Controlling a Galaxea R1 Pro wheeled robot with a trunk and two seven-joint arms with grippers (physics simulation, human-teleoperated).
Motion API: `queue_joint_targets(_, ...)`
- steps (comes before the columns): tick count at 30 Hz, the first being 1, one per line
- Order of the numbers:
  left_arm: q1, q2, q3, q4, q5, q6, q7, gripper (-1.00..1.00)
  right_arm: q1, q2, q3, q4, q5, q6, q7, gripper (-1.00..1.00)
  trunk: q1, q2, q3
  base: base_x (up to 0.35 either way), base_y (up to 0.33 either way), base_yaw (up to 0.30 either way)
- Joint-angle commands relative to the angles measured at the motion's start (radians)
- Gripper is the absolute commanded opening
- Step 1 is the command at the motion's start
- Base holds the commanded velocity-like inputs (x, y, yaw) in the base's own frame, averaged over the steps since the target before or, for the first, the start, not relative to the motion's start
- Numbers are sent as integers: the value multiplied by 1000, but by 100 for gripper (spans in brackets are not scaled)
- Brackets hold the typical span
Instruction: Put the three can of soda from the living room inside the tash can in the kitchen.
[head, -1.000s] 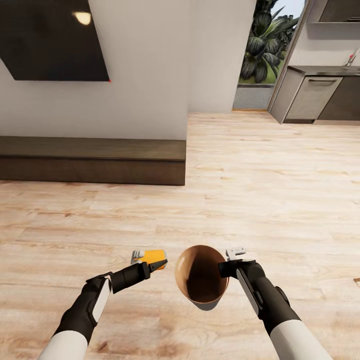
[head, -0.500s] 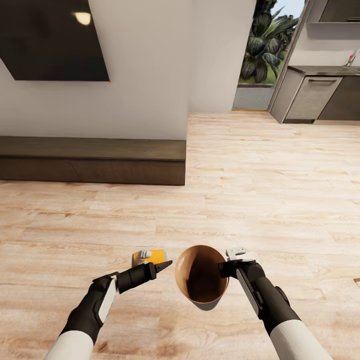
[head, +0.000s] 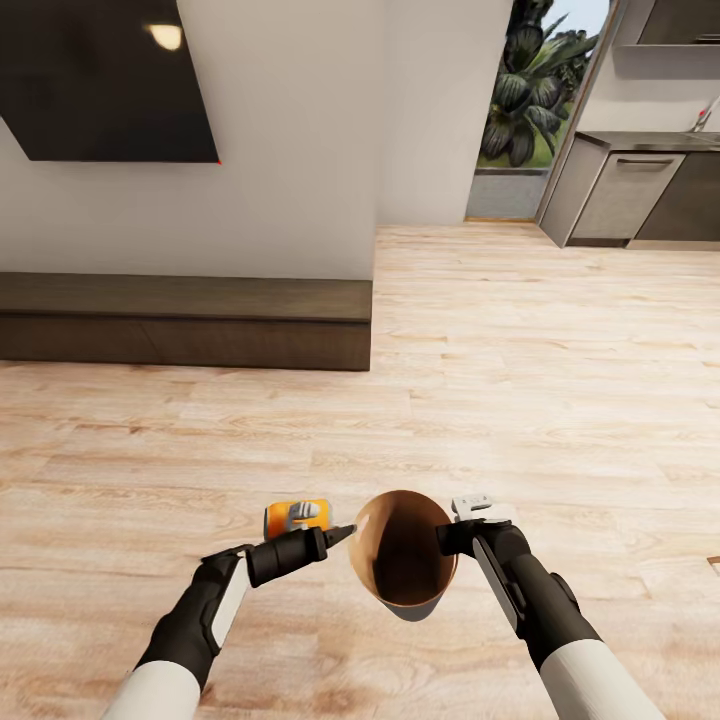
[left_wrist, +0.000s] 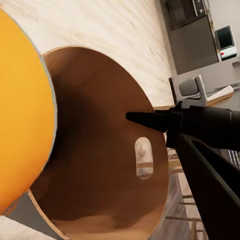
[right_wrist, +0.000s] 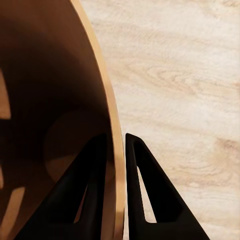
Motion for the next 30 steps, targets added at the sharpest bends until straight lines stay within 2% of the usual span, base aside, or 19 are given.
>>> queue_joint_targets(1, 0, -4, -2, 0, 0, -1, 3, -100, 0, 0, 0, 0, -12, 1, 6, -100, 0, 0, 0, 0, 0, 0)
queue_joint_targets(8, 0, -16, -23, 0, 0, -1, 61, -100, 0, 0, 0, 0, -12, 1, 6, -100, 0, 0, 0, 0, 0, 0)
queue_joint_targets(9, 0, -17, -24, 0, 0, -1, 66, 100, 0, 0, 0, 0, -12, 1, 6, -100, 0, 0, 0, 0, 0, 0)
queue_joint_targets(18, 0, -29, -33, 0, 0, 0, 82, 100, 0, 0, 0, 0, -12, 1, 6, -100, 0, 0, 0, 0, 0, 0)
queue_joint_targets(23, 0, -14, -27, -3, 3, 0, 59, 100, 0, 0, 0, 0, -12, 1, 6, -100, 0, 0, 0, 0, 0, 0)
queue_joint_targets(24, 0, -3, -25, -3, 3, 0, 44, 100, 0, 0, 0, 0, -12, 1, 6, -100, 0, 0, 0, 0, 0, 0)
queue_joint_targets(25, 0, 25, -24, -1, 4, 0, -3, 100, 0, 0, 0, 0, -12, 1, 6, -100, 0, 0, 0, 0, 0, 0)
queue_joint_targets(29, 0, 93, -21, 14, 4, 0, -155, 100, 0, 0, 0, 0, -12, 2, 6, -100, 0, 0, 0, 0, 0, 0)
queue_joint_targets(30, 0, 135, -11, 31, 3, 1, -240, 100, 0, 0, 0, 0, -12, 1, 6, -100, 0, 0, 0, 0, 0, 0)
